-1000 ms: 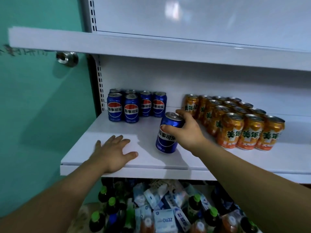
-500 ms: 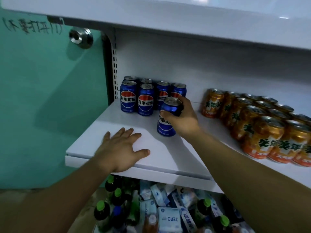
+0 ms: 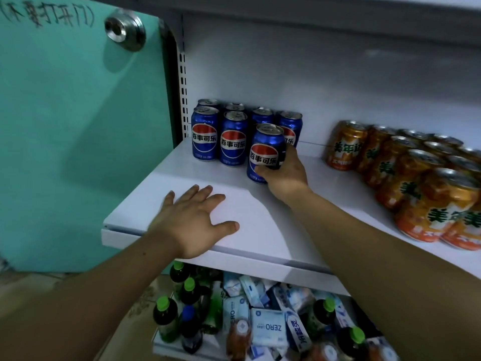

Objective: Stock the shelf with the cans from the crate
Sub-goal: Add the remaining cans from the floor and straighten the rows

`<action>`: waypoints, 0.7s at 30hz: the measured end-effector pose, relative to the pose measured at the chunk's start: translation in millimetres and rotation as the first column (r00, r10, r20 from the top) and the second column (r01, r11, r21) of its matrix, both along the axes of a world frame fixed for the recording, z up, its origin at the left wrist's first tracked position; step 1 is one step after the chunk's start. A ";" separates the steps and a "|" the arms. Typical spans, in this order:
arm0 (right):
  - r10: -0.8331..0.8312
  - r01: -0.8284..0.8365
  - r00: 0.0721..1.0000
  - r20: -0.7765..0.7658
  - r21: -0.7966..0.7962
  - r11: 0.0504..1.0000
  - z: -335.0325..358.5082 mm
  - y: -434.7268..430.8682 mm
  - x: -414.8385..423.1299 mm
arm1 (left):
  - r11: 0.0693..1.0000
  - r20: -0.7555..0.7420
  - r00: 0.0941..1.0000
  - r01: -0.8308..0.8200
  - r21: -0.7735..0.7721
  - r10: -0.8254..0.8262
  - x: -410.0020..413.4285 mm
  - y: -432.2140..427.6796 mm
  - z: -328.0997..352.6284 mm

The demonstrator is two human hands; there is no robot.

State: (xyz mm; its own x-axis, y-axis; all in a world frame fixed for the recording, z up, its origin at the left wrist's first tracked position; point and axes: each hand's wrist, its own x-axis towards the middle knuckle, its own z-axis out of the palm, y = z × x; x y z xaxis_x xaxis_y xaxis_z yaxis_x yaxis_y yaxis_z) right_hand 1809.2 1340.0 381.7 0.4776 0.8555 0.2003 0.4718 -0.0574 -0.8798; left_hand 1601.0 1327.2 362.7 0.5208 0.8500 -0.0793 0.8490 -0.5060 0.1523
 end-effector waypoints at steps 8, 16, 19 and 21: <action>0.019 -0.021 0.998 0.061 0.039 0.999 -8.7 32.2 11.4 | 1.000 -0.006 1.000 -0.017 0.004 0.017 1.3 0.6 -0.7; 0.008 -0.015 0.996 0.091 0.078 0.997 -16.1 50.6 19.2 | 1.000 0.035 0.999 -0.013 0.018 0.013 -0.1 0.5 -5.3; 0.018 -0.021 0.993 0.120 0.027 0.999 -15.1 52.0 18.2 | 1.000 0.028 1.000 -0.015 0.023 0.014 -0.2 -1.8 -2.7; 0.026 -0.022 0.991 0.129 -0.037 0.999 -13.6 48.9 17.1 | 1.000 0.009 1.000 -0.017 0.008 0.017 1.0 -1.6 -1.4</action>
State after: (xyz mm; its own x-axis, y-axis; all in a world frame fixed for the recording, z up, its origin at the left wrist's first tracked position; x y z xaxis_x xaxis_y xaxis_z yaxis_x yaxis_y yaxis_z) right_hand 1826.4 1388.9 368.1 0.4287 0.8741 0.2285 0.5836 -0.0748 -0.8086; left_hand 1602.0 1325.6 361.3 0.5068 0.8594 -0.0678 0.8562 -0.4926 0.1560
